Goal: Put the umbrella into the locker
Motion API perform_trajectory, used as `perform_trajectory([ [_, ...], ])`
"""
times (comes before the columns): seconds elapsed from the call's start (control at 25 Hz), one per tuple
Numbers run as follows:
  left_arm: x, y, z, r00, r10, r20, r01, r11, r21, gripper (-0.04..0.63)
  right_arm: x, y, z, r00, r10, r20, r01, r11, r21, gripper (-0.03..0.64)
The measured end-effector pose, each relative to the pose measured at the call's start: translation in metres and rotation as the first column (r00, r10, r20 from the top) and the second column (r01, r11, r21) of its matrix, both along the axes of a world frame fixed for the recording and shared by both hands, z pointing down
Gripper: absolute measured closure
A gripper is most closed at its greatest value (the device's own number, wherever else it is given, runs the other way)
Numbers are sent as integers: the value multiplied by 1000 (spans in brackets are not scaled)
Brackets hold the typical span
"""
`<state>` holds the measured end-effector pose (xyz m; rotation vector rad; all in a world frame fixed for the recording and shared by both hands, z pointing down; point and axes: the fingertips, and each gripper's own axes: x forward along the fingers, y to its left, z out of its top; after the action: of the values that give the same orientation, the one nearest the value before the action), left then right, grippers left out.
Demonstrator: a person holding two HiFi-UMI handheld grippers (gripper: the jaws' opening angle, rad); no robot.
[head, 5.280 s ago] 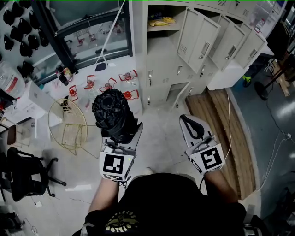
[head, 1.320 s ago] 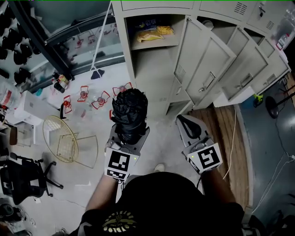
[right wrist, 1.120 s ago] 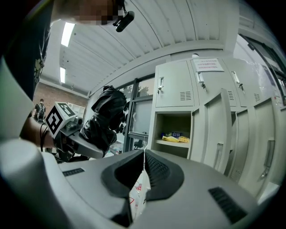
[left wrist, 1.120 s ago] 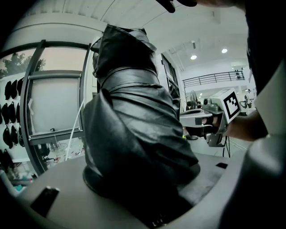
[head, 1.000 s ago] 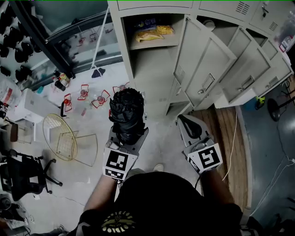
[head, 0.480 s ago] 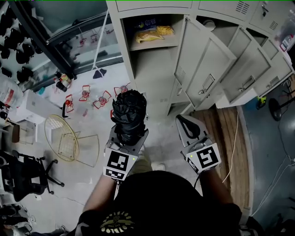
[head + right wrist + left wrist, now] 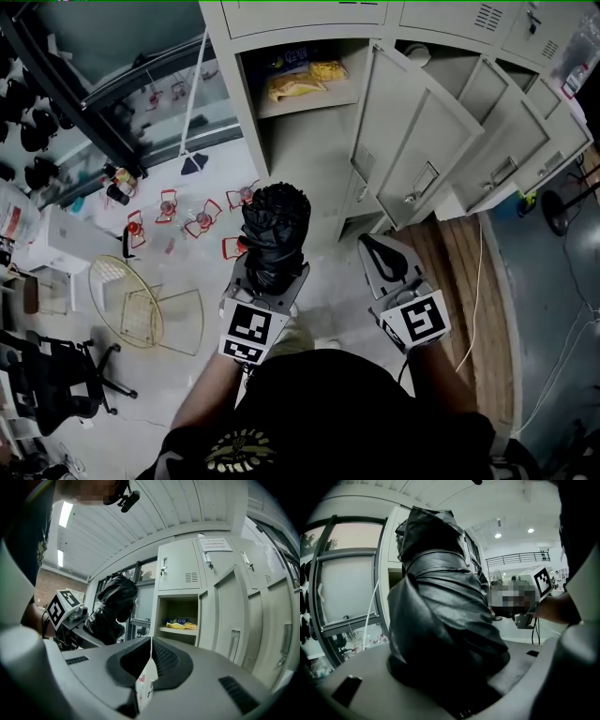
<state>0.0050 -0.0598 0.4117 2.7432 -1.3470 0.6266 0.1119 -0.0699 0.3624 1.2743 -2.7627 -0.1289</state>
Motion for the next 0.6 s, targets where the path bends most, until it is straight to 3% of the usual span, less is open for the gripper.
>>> perform_trajectory([
  [0.6, -5, -59, 4, 998, 52, -17, -52, 999, -15, 319, -8, -55, -6, 999, 45, 4, -45, 999, -13, 588],
])
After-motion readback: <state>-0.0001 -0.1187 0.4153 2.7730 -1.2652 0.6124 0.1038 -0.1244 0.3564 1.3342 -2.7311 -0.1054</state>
